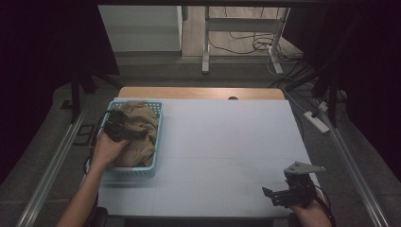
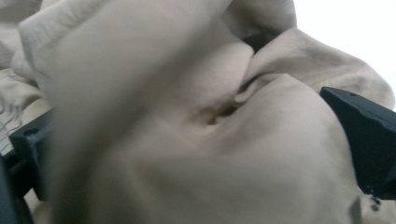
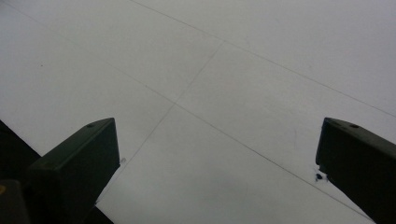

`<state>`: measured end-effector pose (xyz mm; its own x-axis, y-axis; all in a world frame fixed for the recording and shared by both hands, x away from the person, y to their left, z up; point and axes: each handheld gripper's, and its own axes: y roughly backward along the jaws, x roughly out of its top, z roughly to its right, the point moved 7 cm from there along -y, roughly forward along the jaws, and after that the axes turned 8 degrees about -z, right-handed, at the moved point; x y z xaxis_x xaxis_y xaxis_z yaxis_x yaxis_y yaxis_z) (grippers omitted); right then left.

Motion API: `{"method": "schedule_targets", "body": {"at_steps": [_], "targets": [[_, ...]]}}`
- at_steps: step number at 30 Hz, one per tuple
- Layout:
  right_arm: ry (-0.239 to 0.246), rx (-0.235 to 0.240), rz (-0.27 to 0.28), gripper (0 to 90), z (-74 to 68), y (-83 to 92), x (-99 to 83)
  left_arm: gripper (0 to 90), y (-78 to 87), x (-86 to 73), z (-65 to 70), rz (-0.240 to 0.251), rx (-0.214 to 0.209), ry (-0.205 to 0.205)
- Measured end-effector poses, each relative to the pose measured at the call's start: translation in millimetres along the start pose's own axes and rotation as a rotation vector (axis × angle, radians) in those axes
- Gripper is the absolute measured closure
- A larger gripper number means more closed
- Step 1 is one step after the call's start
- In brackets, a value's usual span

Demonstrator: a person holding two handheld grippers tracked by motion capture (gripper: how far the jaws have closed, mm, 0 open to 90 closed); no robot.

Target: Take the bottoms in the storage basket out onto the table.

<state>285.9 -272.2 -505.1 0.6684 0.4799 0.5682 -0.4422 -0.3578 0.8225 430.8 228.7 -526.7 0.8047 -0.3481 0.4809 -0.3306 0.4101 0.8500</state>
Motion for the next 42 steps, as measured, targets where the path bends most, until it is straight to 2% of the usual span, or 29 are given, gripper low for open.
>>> {"method": "schedule_targets", "body": {"at_steps": [13,16,21,24,26,28,31,32,35,39,42], "targets": [[0.007,-0.002,-0.004,0.1,-0.5,-0.7,0.0,0.0,-30.0,9.0,-9.8,-0.076,-0.031,0.043],[0.008,-0.002,-0.006,0.1,-0.9,-0.8,-0.1,0.0,-36.7,11.1,-10.9,-0.096,-0.025,0.048],[0.011,-0.003,-0.006,0.1,-1.0,-0.9,0.0,3.2,-45.8,12.7,-12.1,-0.140,0.024,0.050],[0.013,-0.001,-0.005,0.1,-1.2,-0.7,-0.1,14.5,-47.3,12.9,-10.2,-0.161,0.073,0.031],[0.014,0.000,-0.004,0.1,-1.1,-0.6,-0.1,24.7,-48.1,12.0,-7.8,-0.177,0.081,0.021],[0.011,0.002,-0.005,0.1,-1.0,-0.6,-0.2,36.6,-48.1,9.6,-6.9,-0.199,0.064,0.073],[0.013,0.002,-0.001,0.1,-1.2,-0.1,-0.2,50.6,-45.5,7.0,-9.0,-0.216,0.061,0.111],[0.014,0.002,-0.001,0.1,-1.3,-0.1,-0.2,54.7,-45.1,6.6,-9.2,-0.220,0.065,0.119],[0.015,0.003,-0.001,0.1,-1.4,-0.2,-0.1,67.3,-42.7,5.2,-9.4,-0.229,0.079,0.108],[0.019,0.003,0.003,0.1,-1.6,0.0,0.2,76.1,-38.1,5.0,-7.0,-0.212,0.058,0.107],[0.018,0.006,0.009,0.1,-2.0,1.0,0.3,76.9,-32.9,5.5,-3.2,-0.202,0.080,0.086]]}}
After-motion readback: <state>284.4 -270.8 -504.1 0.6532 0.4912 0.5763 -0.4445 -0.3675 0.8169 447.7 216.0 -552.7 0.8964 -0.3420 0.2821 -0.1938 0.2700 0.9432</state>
